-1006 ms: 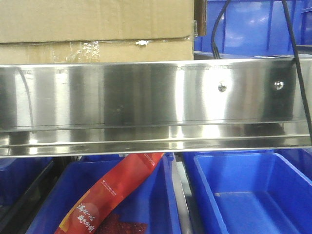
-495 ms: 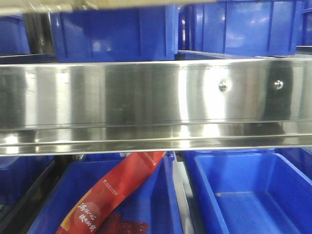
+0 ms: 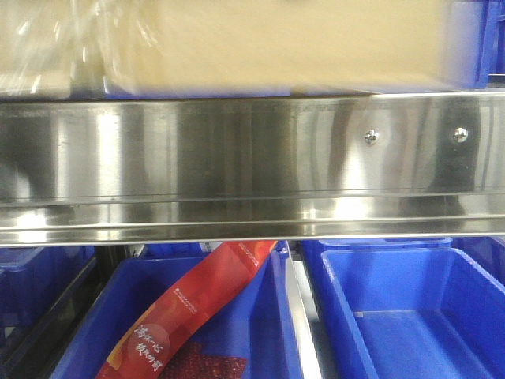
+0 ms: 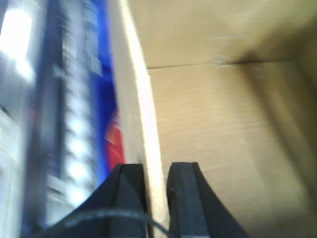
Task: Grab carton from right shelf to conveyor
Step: 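Pull the held carton back from the shelf with both grippers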
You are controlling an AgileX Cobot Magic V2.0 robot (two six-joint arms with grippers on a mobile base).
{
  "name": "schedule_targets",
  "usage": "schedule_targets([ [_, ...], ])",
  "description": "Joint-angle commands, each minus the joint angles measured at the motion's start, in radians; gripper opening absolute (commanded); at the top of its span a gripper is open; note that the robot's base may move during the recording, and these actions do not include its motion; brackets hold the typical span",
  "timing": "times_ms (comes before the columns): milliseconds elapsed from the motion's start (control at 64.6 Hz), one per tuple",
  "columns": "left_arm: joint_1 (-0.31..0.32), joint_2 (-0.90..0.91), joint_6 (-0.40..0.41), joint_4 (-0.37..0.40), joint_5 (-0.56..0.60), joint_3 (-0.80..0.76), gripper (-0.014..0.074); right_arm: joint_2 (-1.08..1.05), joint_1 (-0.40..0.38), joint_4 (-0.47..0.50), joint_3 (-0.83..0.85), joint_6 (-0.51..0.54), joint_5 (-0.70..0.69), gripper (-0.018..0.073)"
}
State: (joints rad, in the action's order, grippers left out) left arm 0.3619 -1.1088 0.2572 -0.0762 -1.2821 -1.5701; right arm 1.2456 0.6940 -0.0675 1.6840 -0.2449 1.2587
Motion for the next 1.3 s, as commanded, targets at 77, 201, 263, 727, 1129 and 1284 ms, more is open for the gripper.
schedule_targets([
  [77, 0.101, 0.037, 0.017, 0.052, 0.092, -0.003, -0.0013, -0.073, 0.006, 0.008, -0.009, 0.018, -0.14, -0.007],
  [201, 0.136, 0.005, 0.034, 0.052, 0.127, -0.011, -0.0013, -0.079, 0.006, 0.01, -0.009, 0.018, -0.161, -0.007],
  [263, 0.139, -0.018, 0.034, 0.047, 0.118, -0.029, -0.0013, -0.079, 0.006, 0.01, -0.009, 0.018, -0.161, -0.007],
  [727, 0.139, -0.061, 0.034, 0.003, 0.077, -0.069, -0.0013, -0.079, 0.006, 0.01, -0.009, 0.018, -0.168, -0.007],
  [1129, 0.139, -0.061, 0.034, 0.001, 0.077, -0.069, -0.0013, -0.079, 0.006, 0.01, -0.009, 0.018, -0.168, -0.007],
  [1284, 0.139, -0.061, 0.034, 0.001, 0.077, -0.069, -0.0013, -0.079, 0.006, 0.01, -0.009, 0.018, -0.168, -0.007],
])
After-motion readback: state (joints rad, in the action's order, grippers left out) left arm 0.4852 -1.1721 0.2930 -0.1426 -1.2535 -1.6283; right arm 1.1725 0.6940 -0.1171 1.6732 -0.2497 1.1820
